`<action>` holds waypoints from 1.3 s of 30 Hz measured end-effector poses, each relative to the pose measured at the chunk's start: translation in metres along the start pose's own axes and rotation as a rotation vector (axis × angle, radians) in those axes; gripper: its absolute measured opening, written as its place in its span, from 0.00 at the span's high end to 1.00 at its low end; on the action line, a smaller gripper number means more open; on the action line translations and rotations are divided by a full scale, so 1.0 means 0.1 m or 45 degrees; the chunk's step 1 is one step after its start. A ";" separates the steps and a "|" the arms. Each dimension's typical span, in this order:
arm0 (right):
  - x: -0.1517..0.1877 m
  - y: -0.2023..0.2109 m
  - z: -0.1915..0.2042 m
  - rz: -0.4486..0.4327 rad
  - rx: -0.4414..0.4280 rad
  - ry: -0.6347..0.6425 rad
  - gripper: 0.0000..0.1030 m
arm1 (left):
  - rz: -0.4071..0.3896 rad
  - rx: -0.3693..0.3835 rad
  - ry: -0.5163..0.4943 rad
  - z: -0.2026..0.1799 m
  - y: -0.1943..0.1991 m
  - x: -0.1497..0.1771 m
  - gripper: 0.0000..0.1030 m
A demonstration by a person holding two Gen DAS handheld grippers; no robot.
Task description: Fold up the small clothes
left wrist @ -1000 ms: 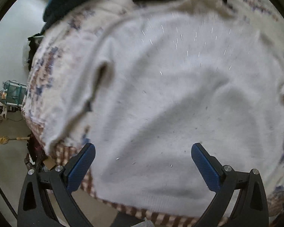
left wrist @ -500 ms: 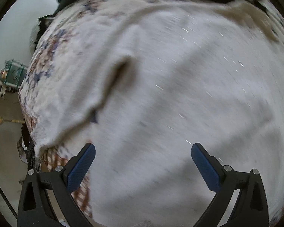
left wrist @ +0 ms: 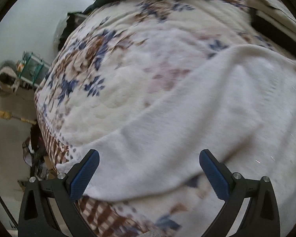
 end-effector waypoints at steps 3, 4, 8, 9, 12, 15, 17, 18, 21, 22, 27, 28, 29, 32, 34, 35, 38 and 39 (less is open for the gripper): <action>-0.13 -0.22 1.08 0.012 -0.030 0.184 0.88 | 0.018 -0.004 0.038 0.14 -0.16 -0.03 0.00; -0.14 -0.30 1.33 0.008 -0.031 0.233 0.88 | 0.027 -0.003 0.056 0.20 -0.24 -0.05 0.00; -0.10 -0.49 1.93 0.050 -0.027 0.367 0.87 | 0.063 0.009 0.111 0.32 -0.45 -0.07 0.00; -0.07 -0.53 1.93 0.082 -0.032 0.356 0.82 | 0.070 0.016 0.119 0.34 -0.48 -0.08 0.00; 0.00 -0.54 1.76 0.219 -0.195 0.213 0.57 | 0.088 0.052 0.142 0.44 -0.48 -0.09 0.00; 0.01 -0.28 1.28 0.223 -0.377 -0.057 0.37 | 0.084 0.092 0.187 0.68 -0.31 -0.06 0.00; 0.08 -0.13 0.92 0.215 -0.349 -0.149 0.35 | 0.096 0.122 0.245 0.94 -0.19 0.05 0.00; 0.17 -0.05 0.75 0.227 -0.327 -0.193 0.35 | 0.112 0.127 0.270 1.06 -0.15 0.12 0.00; 0.60 0.18 0.15 0.323 -0.223 -0.307 0.35 | 0.188 0.155 0.418 1.56 -0.09 0.46 0.00; 0.75 0.29 -0.05 0.350 -0.193 -0.338 0.35 | 0.215 0.153 0.482 1.75 -0.10 0.60 0.00; 1.27 0.23 -0.47 0.520 -0.017 -0.400 0.35 | 0.302 0.241 0.864 2.40 -0.44 1.24 0.02; 1.41 0.19 -0.49 0.587 0.017 -0.419 0.35 | 0.316 0.287 0.917 2.42 -0.52 1.30 0.04; 1.48 0.16 -0.48 0.619 0.019 -0.441 0.35 | 0.345 0.343 0.989 2.41 -0.65 1.37 0.07; 1.60 0.11 -0.38 0.654 -0.013 -0.474 0.35 | 0.390 0.436 1.041 2.25 -0.97 1.41 0.30; 1.61 0.10 -0.31 0.647 -0.018 -0.445 0.35 | 0.389 0.401 1.009 2.13 -1.07 1.37 0.51; 1.61 0.10 -0.27 0.637 -0.020 -0.427 0.35 | 0.368 0.377 0.985 2.11 -1.06 1.32 0.71; 1.57 0.09 -0.19 0.614 -0.013 -0.385 0.35 | 0.214 0.399 0.962 2.12 -0.80 1.05 0.91; 1.56 0.10 -0.19 0.604 -0.013 -0.373 0.35 | 0.158 0.419 0.977 2.15 -0.70 0.96 0.91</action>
Point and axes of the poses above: each gripper's, at about its wrist camera, not at the fingertips, and y roughly against the way its jaws point, z to its left, x to its underside, the point moved 6 cm from there along -y, roughly the way its jaws point, and after that the axes turned 10 degrees about -z, right-handed, at the moved point
